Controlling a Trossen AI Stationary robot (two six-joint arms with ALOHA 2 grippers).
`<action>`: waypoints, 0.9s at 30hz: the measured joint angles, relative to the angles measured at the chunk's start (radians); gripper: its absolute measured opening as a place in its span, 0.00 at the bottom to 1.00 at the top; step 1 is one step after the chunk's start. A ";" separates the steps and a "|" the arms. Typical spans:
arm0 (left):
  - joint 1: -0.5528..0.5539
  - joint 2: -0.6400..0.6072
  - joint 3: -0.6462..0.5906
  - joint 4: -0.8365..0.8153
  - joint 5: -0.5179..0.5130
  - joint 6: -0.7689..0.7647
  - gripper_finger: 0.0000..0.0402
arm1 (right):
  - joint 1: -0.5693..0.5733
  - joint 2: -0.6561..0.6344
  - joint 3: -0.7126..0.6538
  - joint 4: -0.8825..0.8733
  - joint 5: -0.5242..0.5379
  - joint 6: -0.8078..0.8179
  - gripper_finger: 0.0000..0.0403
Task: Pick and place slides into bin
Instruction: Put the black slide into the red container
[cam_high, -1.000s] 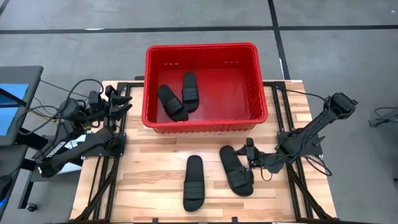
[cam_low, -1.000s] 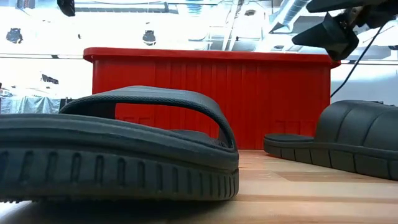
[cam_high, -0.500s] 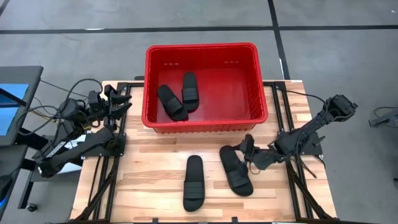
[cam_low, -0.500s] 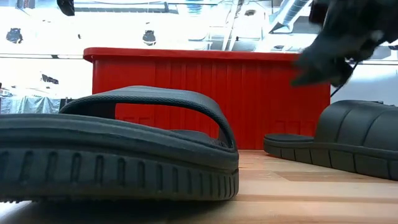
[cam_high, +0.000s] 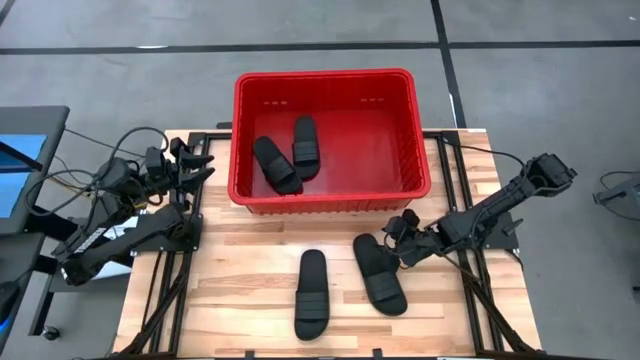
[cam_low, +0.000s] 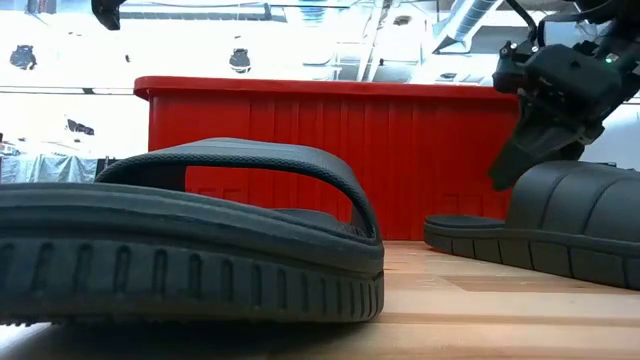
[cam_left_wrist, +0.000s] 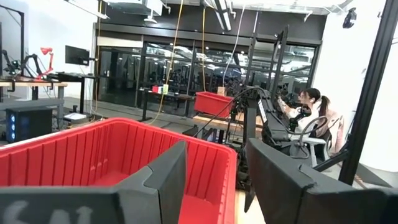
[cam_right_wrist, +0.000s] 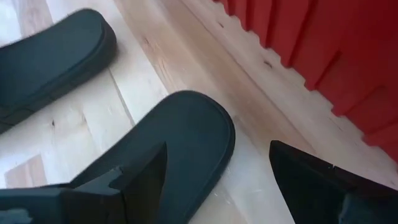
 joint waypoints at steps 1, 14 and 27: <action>0.000 0.000 0.000 0.000 0.001 -0.002 0.39 | -0.003 0.000 0.000 -0.006 -0.002 -0.001 0.68; 0.000 0.000 0.000 0.013 0.025 -0.002 0.39 | -0.012 0.110 0.000 0.011 -0.056 -0.002 0.68; 0.000 0.000 0.000 0.013 0.025 -0.008 0.39 | -0.083 0.327 0.006 0.203 -0.080 -0.016 0.64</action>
